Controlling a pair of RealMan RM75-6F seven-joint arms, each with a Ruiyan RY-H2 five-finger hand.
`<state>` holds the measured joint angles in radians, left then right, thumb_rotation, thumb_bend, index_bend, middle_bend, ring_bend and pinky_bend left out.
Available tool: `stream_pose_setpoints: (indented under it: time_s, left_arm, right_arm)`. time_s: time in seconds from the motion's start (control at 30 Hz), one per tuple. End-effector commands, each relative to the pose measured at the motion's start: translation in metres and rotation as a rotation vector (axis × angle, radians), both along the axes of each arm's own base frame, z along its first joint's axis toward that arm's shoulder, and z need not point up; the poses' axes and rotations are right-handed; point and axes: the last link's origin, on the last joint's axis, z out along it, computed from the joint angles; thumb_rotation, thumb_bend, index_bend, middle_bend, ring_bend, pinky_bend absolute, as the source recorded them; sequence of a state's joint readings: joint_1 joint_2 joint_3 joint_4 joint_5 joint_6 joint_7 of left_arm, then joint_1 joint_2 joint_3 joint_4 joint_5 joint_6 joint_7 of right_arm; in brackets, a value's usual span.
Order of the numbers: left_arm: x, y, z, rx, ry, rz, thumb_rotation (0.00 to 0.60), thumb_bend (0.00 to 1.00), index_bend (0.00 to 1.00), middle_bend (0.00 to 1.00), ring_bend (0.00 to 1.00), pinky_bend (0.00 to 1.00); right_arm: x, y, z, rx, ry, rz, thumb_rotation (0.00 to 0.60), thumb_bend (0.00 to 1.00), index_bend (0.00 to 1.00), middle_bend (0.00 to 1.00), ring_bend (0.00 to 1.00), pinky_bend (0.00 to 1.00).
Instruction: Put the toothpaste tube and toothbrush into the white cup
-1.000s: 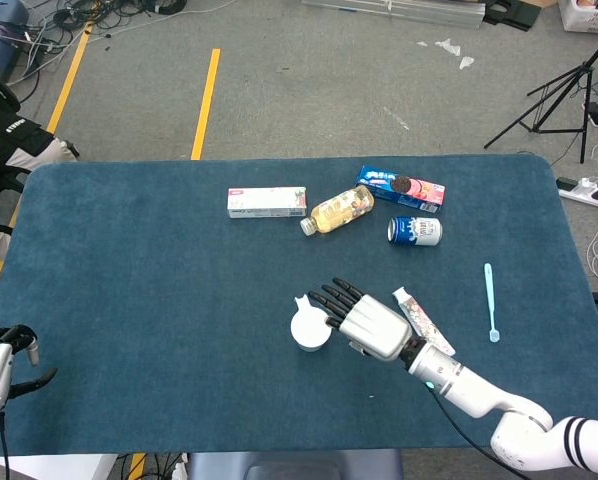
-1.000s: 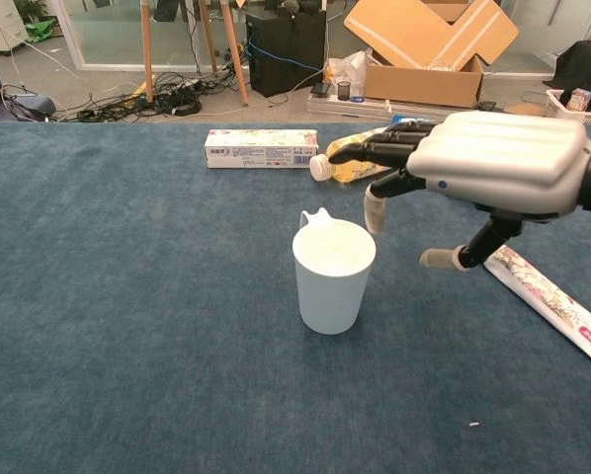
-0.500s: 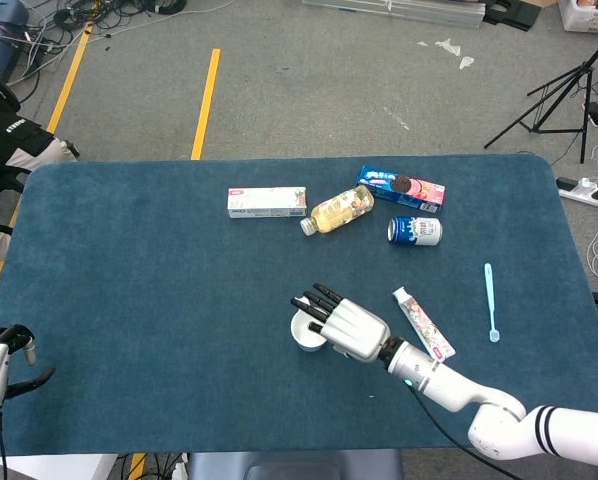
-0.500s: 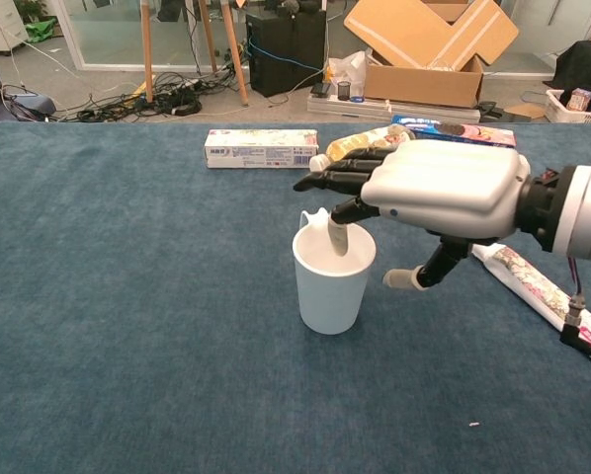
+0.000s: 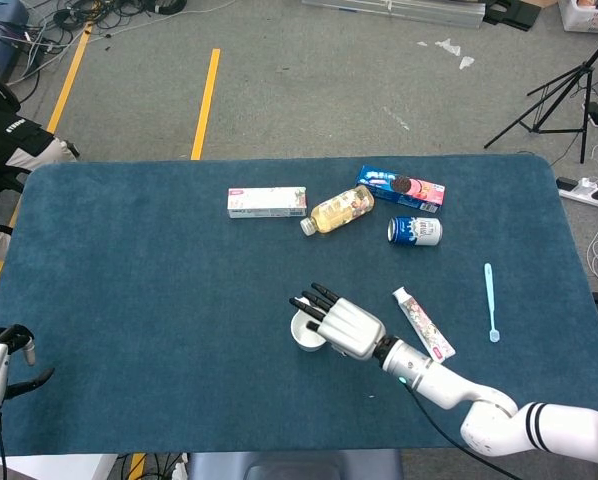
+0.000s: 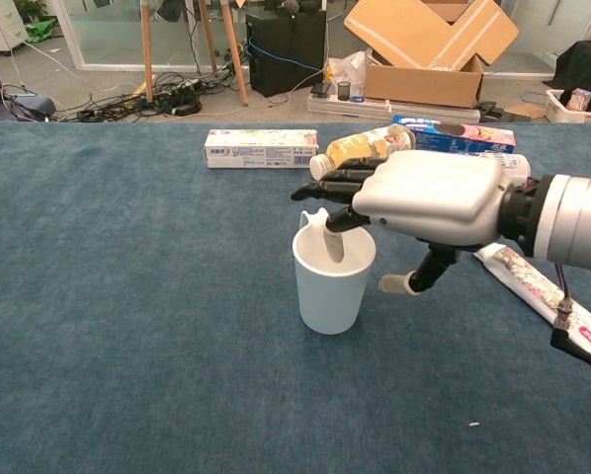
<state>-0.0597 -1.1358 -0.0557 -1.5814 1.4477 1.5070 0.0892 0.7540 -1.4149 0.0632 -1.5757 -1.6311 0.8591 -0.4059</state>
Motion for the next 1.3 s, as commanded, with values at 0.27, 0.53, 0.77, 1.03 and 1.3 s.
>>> stream_pose_setpoints:
  time_s: [0.27,0.53,0.77,1.03,1.3]
  left_arm:
    - [0.0001,-0.0001,0.0007,0.002,-0.001,-0.001,0.600,0.00,0.69,0.44,0.39,0.34]
    - [0.0006,-0.0002,0.0010,0.002,-0.002,-0.002,0.600,0.00,0.69,0.44,0.39,0.34]
    - [0.0006,-0.0003,0.0009,0.001,-0.003,-0.001,0.600,0.00,0.69,0.44,0.39,0.34]
    - [0.0002,-0.0010,0.0005,0.000,-0.001,0.002,0.600,0.00,0.69,0.44,0.39,0.34]
    - [-0.0001,-0.0005,0.0003,-0.003,0.000,0.005,0.600,0.00,0.69,0.44,0.39,0.34]
  right_arm:
    - [0.0018,-0.0022,-0.0053,0.000,0.008,-0.005,0.600,0.23,0.48,0.00,0.00,0.06]
    - [0.0023,-0.0031,-0.0072,-0.002,0.015,-0.007,0.600,0.25,0.51,0.00,0.00,0.06]
    - [0.0012,-0.0039,-0.0080,-0.004,0.025,-0.012,0.600,0.27,0.53,0.00,0.00,0.06]
    - [0.0002,-0.0035,-0.0072,-0.007,0.028,-0.015,0.600,0.33,0.56,0.00,0.00,0.06]
    - [-0.0025,-0.0036,-0.0065,-0.011,0.033,-0.020,0.600,0.35,0.62,0.00,0.00,0.06]
